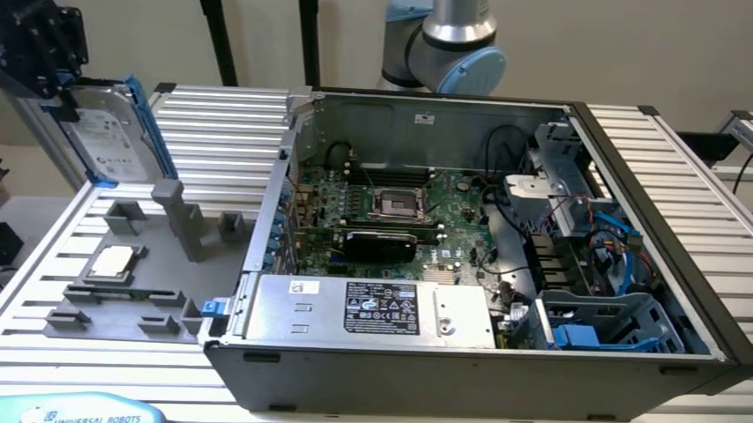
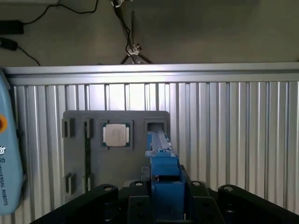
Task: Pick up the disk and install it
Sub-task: 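Pick up the disk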
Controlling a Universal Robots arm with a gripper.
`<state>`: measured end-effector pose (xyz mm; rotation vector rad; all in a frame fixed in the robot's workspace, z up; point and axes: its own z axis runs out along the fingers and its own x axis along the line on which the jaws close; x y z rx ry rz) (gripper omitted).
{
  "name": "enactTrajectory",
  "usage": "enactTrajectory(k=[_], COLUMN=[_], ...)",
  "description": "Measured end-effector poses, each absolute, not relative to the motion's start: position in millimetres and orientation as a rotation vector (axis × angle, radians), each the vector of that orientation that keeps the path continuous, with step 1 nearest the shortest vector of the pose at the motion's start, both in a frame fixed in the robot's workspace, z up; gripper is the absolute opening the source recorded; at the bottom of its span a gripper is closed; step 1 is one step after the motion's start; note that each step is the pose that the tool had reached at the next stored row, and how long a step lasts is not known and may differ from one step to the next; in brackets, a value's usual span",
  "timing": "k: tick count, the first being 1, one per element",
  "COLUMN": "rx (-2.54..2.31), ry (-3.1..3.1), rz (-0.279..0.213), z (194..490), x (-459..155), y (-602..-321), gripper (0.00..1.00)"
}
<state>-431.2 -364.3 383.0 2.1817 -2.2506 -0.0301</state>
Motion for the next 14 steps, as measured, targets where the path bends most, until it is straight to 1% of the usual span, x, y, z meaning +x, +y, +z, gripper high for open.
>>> enactTrajectory(k=[7, 14], rx=[2.184, 2.189], ry=[-2.25, -2.253], rz=[-0.032, -0.042], z=[415, 446], x=[-418, -389], y=[-364, -364], gripper=[0.33, 0.33])
